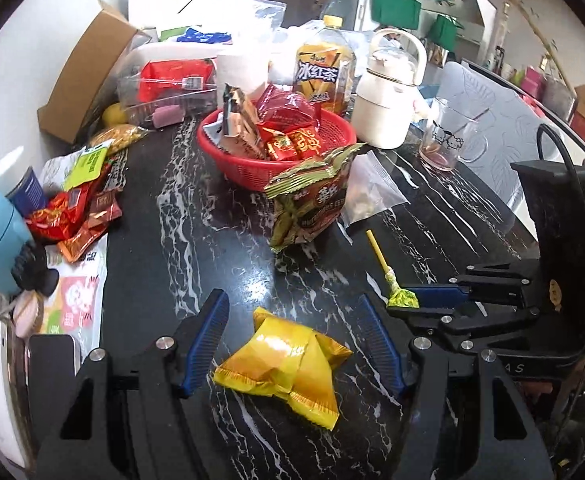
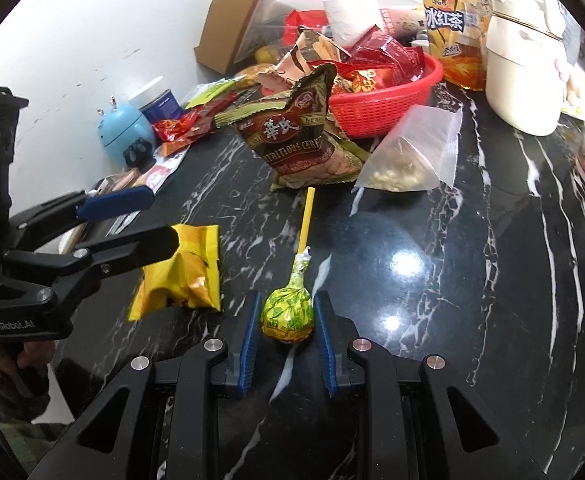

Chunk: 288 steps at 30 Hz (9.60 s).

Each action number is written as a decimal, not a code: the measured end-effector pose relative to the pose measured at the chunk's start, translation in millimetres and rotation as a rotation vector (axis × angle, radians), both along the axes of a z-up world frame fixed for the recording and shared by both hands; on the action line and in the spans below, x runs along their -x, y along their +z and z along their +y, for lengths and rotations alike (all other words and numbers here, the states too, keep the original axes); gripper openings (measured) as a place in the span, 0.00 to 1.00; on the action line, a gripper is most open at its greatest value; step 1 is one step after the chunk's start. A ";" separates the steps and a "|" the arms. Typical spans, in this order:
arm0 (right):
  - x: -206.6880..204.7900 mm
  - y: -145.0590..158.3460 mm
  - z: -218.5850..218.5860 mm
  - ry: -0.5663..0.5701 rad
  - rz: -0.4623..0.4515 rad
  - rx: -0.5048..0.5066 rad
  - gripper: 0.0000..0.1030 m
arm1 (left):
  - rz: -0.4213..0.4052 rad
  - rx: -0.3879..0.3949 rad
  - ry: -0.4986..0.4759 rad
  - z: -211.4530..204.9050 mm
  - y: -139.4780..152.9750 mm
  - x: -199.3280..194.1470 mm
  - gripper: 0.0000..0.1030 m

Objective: Organize snacks
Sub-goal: 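Grasp the yellow bag with the left tool while the right tool grasps the green lollipop, then lift the yellow bag and green lollipop and carry both toward the red basket, then lower both items into the basket and open both tools, then withdraw both open tools from the basket toward the cereal bag and zip bag, then grasp the brown cereal bag with the left tool while the right tool grasps the clear zip bag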

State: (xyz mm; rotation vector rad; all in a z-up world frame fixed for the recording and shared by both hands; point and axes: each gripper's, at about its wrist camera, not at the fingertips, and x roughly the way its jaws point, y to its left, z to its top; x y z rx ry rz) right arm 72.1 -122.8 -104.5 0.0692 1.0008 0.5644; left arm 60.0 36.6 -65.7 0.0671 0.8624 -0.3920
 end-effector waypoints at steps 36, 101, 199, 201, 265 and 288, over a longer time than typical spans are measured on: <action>3.4 -3.5 -8.6 -0.004 0.028 -0.035 0.26 | 0.109 0.023 0.043 -13.3 -23.6 -10.9 0.59; -151.3 93.6 -24.7 -0.022 -0.331 0.099 0.25 | -0.175 0.007 0.112 -32.6 83.3 -152.9 0.59; -19.4 197.9 -44.7 -0.119 -0.528 0.056 0.54 | -0.360 -0.021 0.060 -56.9 165.1 -35.8 0.75; -9.6 196.0 -45.9 -0.123 -0.528 0.057 0.54 | -0.359 -0.016 0.051 -57.2 162.4 -26.1 0.75; -105.4 20.3 -55.1 -0.151 -0.019 -0.011 0.63 | -0.119 0.076 0.106 -27.5 24.2 -81.7 0.75; -89.7 -2.3 -59.8 -0.113 0.020 -0.052 0.39 | 0.113 0.204 -0.009 -38.9 -22.4 -72.9 0.75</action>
